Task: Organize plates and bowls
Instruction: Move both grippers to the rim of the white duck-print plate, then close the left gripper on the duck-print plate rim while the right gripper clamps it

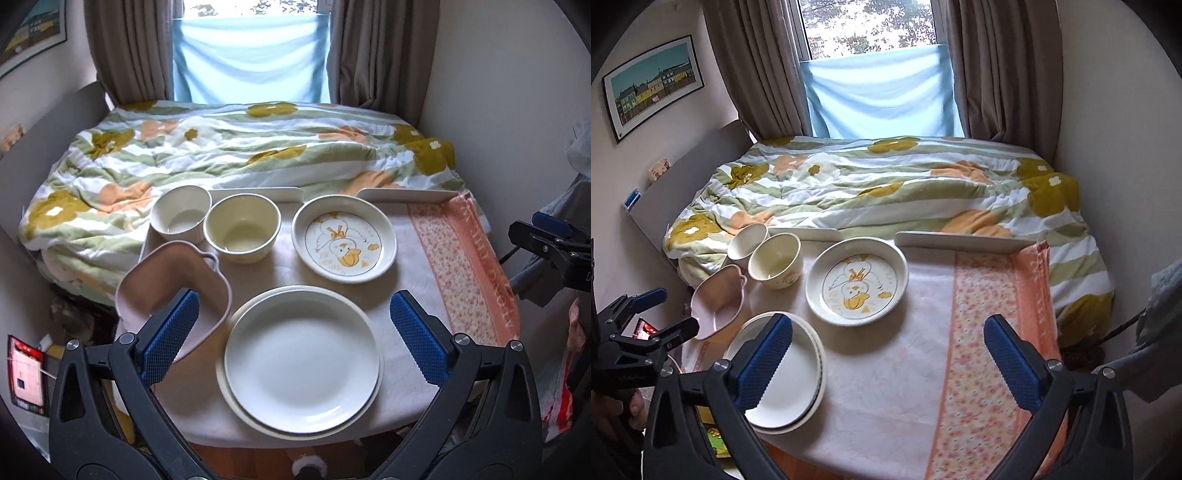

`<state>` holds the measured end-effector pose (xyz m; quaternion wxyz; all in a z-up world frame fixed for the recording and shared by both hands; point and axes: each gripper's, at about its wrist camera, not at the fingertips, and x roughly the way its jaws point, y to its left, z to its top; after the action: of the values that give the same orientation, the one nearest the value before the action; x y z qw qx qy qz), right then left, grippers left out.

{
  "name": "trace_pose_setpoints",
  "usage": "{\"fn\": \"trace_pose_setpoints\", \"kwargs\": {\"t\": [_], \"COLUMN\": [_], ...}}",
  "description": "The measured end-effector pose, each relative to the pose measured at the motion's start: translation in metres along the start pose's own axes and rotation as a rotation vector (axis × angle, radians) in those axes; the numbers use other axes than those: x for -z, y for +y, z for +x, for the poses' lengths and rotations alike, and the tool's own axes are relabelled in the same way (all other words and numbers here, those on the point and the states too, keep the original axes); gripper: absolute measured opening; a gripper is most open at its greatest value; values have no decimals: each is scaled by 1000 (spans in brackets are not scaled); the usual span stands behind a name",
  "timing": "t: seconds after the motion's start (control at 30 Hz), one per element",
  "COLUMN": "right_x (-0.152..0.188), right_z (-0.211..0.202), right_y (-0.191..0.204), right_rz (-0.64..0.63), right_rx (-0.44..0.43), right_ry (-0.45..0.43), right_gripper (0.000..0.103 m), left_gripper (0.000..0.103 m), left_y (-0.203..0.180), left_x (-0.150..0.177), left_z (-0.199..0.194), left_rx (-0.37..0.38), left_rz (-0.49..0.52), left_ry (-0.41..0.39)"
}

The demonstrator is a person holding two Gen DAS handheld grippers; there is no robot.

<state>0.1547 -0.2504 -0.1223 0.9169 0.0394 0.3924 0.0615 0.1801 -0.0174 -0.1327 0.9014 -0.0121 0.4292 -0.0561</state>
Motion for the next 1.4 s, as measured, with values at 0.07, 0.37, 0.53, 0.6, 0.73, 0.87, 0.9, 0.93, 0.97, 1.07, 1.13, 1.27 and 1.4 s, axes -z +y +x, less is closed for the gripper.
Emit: {"fn": "trace_pose_setpoints", "kwargs": {"t": [0.07,0.37,0.53,0.6,0.73,0.87,0.9,0.93,0.97,1.07,1.13,1.27,1.4], "right_x": [-11,-44,-45,-43,-36,-31,-31,-31,-31,-30,-28,-27,-28], "right_z": [9,118,187,212,249,267,270,273,275,280,282,282,280], "right_y": [-9,-47,-55,-57,-60,-55,-53,-53,-52,-51,-52,-50,-50], "right_rz": [-30,-68,-109,-118,-115,-122,-126,-128,-130,-135,-137,-145,-147], "right_rx": [-16,-208,-269,-290,-335,-366,-372,-375,-379,-390,-395,-394,-391], "right_ry": [-2,170,290,331,400,427,430,436,439,446,452,449,442], "right_gripper": [103,80,58,55,46,40,35,34,33,20,11,11,11], "left_gripper": [103,75,54,45,41,36,34,34,32,20,18,17,17], "left_y": [-2,-7,-8,-8,-7,-3,-3,-3,-2,1,5,5,4], "left_x": [-8,-34,-32,-28,-22,-17,-16,-15,-14,-11,-9,-10,-10], "left_z": [13,112,181,204,233,245,248,250,253,257,257,258,255], "left_rx": [9,58,39,24,-7,-16,-21,-21,-20,-36,-28,-35,-27], "left_rz": [-38,-281,-349,-364,-391,-416,-418,-423,-429,-438,-463,-450,-442], "left_ry": [12,139,244,282,322,341,347,351,355,357,348,355,361]}}
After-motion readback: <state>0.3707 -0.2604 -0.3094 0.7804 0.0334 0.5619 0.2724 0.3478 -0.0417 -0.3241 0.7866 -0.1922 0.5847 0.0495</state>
